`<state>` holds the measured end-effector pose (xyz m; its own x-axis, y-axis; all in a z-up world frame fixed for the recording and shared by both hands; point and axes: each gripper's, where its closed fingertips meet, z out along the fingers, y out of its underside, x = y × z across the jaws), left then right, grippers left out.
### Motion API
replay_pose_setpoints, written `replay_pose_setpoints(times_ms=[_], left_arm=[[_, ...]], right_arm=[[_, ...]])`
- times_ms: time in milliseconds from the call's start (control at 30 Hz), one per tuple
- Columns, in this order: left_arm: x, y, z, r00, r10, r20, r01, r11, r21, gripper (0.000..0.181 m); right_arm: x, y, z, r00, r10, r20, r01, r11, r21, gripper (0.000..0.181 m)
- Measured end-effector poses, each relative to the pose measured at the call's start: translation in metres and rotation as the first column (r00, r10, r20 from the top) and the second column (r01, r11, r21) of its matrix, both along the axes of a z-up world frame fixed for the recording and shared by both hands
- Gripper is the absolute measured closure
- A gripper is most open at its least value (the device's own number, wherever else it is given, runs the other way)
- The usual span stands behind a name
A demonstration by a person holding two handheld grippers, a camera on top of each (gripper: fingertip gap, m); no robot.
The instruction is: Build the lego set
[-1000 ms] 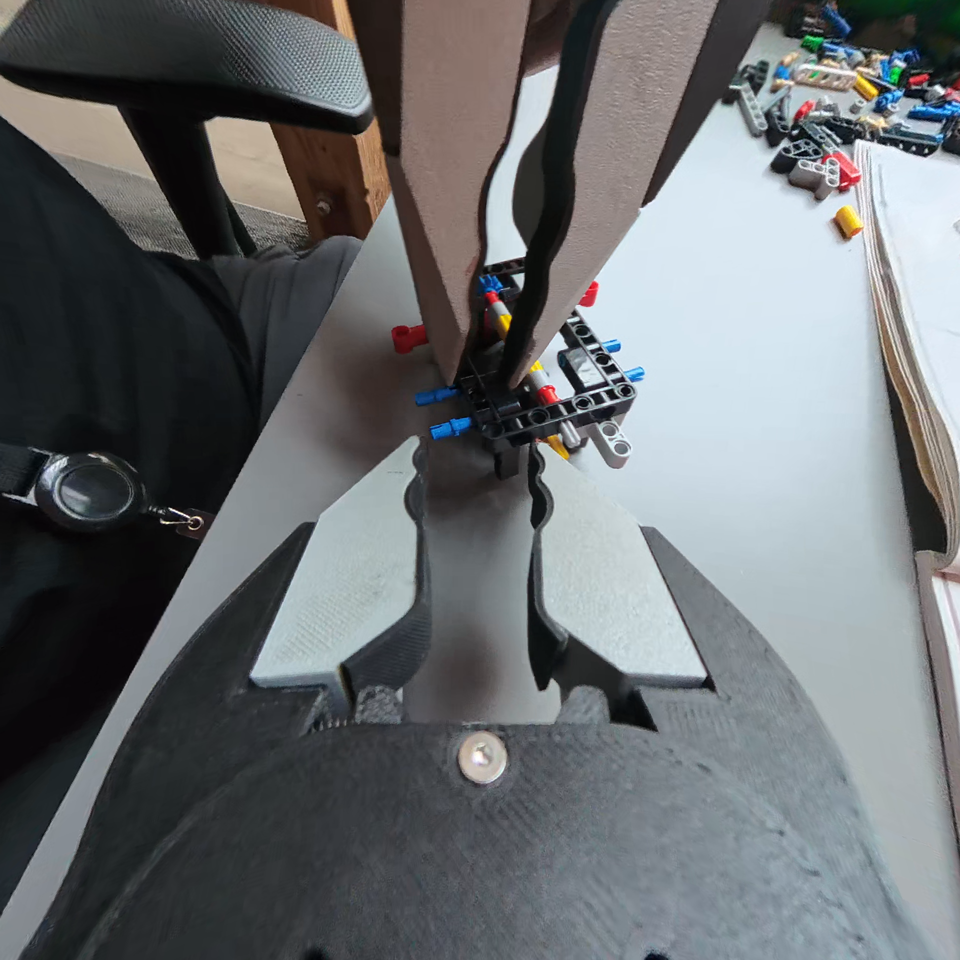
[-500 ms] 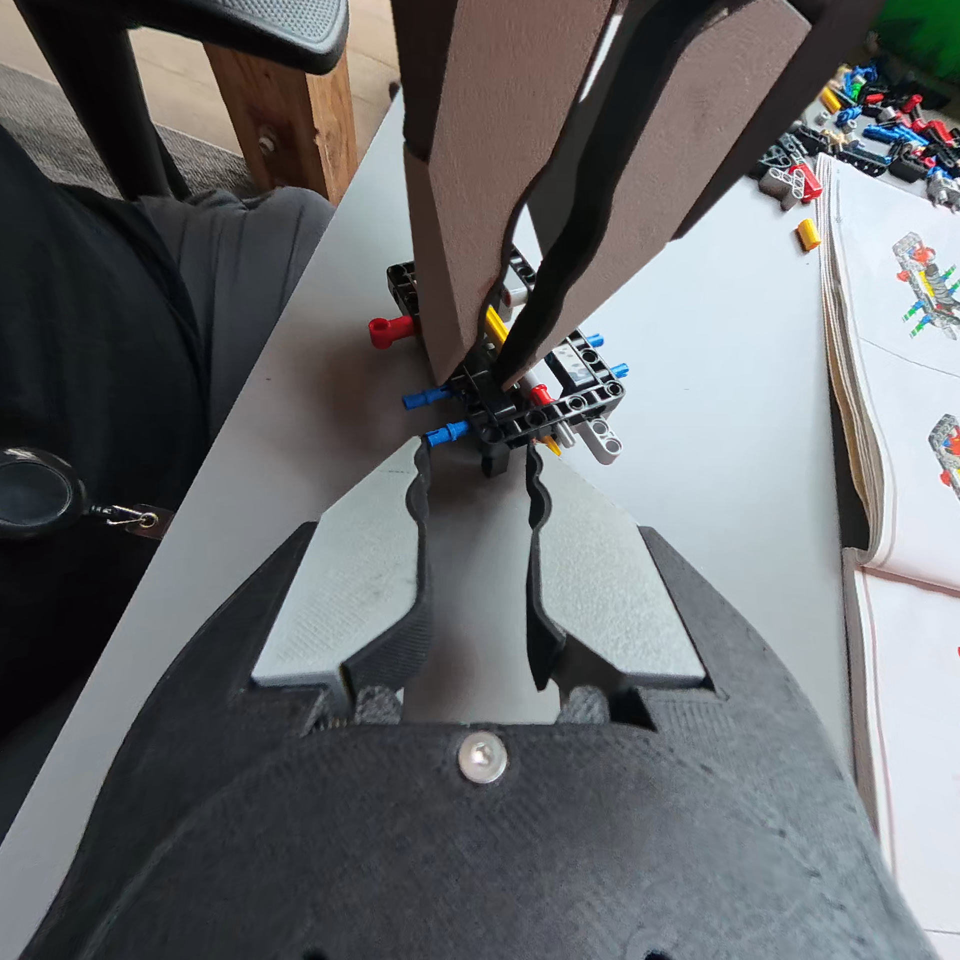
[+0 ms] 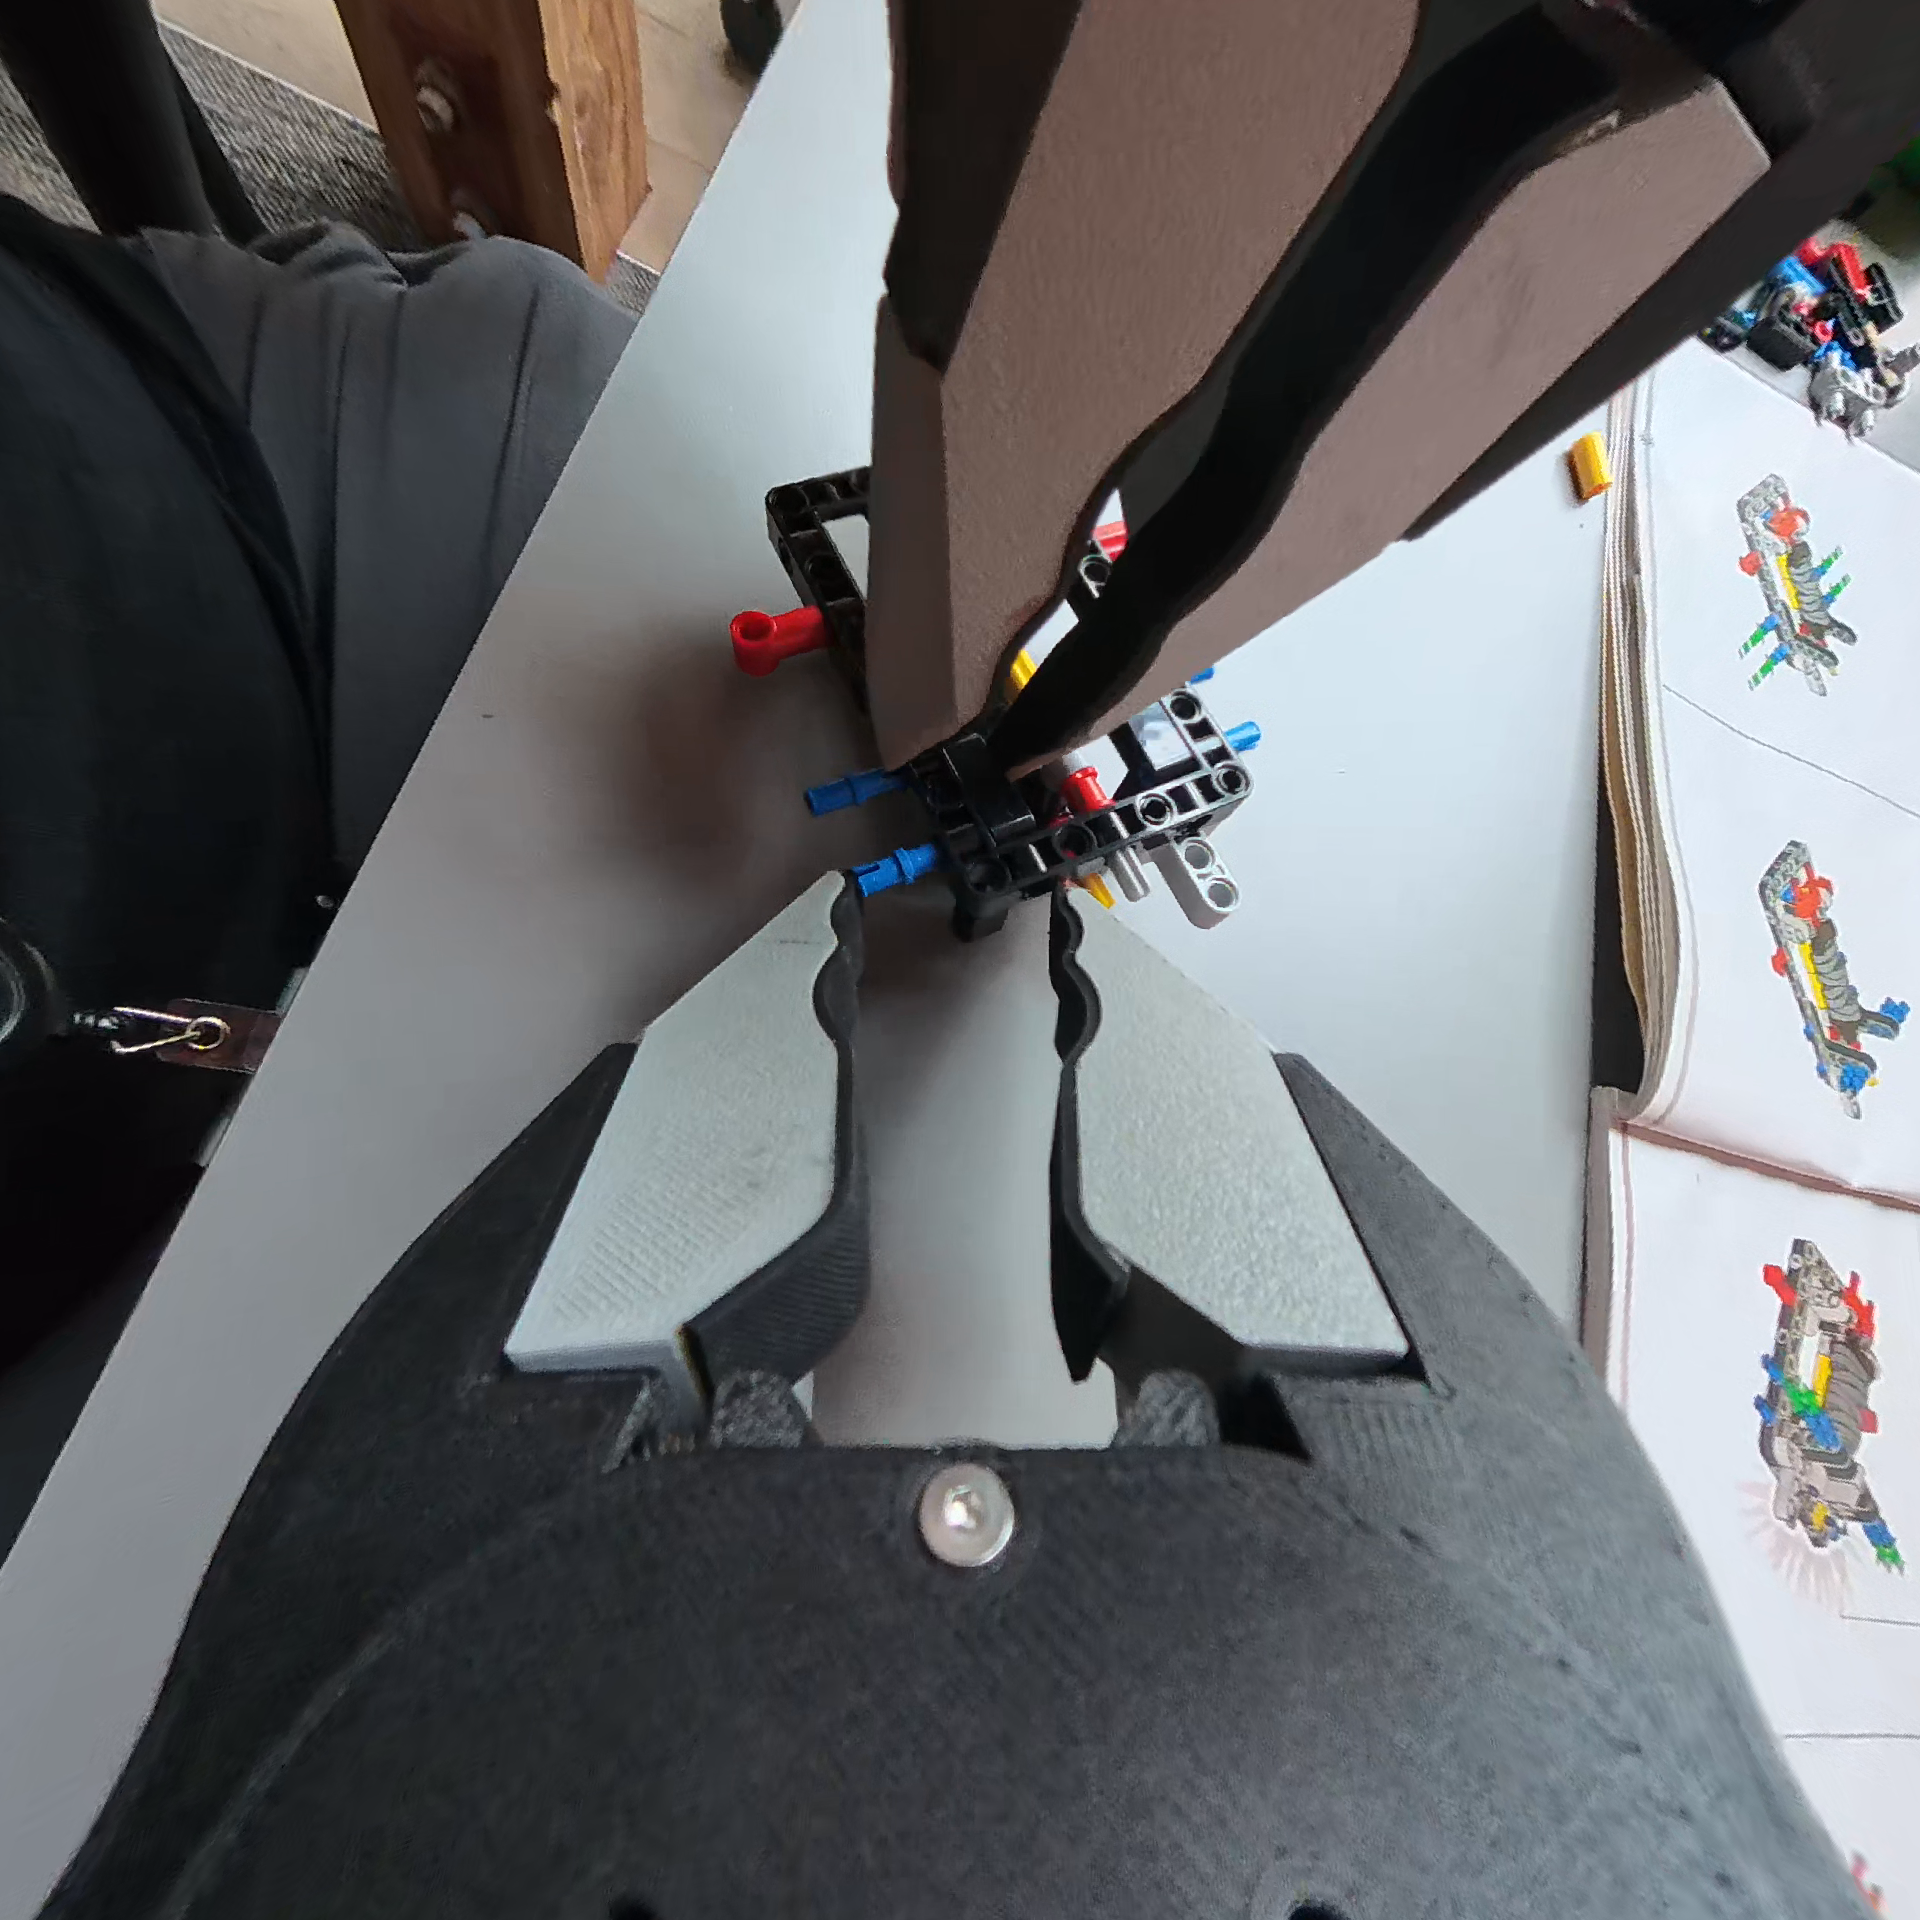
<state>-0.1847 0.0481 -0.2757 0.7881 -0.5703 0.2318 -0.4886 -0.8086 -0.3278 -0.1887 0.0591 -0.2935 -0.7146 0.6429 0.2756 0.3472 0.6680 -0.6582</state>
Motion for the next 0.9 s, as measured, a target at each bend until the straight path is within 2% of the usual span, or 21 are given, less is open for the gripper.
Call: replay_pose_setpoints(times_ms=[167,400,467,633,667,700,767,900], left_arm=[[0.000,0.001,-0.001,0.998,-0.025,-0.064,0.025,1.000,0.011,0.168],[-0.001,0.001,-0.001,0.995,-0.040,-0.088,0.045,0.998,0.049,0.168],[0.003,0.000,-0.001,0.996,-0.051,-0.067,0.055,0.997,0.057,0.168],[0.000,0.001,-0.001,0.997,-0.044,-0.070,0.051,0.994,0.098,0.168],[0.000,0.000,-0.001,0.997,-0.048,-0.069,0.055,0.993,0.105,0.167],[-0.002,0.004,0.001,0.996,-0.040,-0.080,0.052,0.987,0.149,0.178],[-0.005,0.003,0.002,0.989,-0.072,-0.130,0.094,0.980,0.174,0.181],[-0.011,0.000,0.002,0.995,-0.017,-0.100,0.031,0.990,0.138,0.181]], right_arm=[[-0.001,0.001,0.000,1.000,-0.005,-0.007,0.005,1.000,0.030,0.149],[-0.001,0.001,0.000,1.000,-0.003,-0.020,0.004,0.999,0.043,0.152],[-0.002,0.003,0.000,1.000,-0.004,-0.029,0.006,0.998,0.059,0.164],[-0.003,0.006,0.000,0.999,-0.021,-0.035,0.024,0.996,0.080,0.171],[-0.002,0.004,-0.001,0.999,-0.006,-0.032,0.008,0.996,0.085,0.181],[0.001,-0.002,-0.005,1.000,0.014,-0.016,-0.013,0.997,0.078,0.181],[0.001,-0.007,-0.009,0.999,0.033,-0.010,-0.032,0.995,0.098,0.181],[-0.001,-0.012,-0.006,0.999,0.048,0.008,-0.048,0.999,-0.019,0.181]])
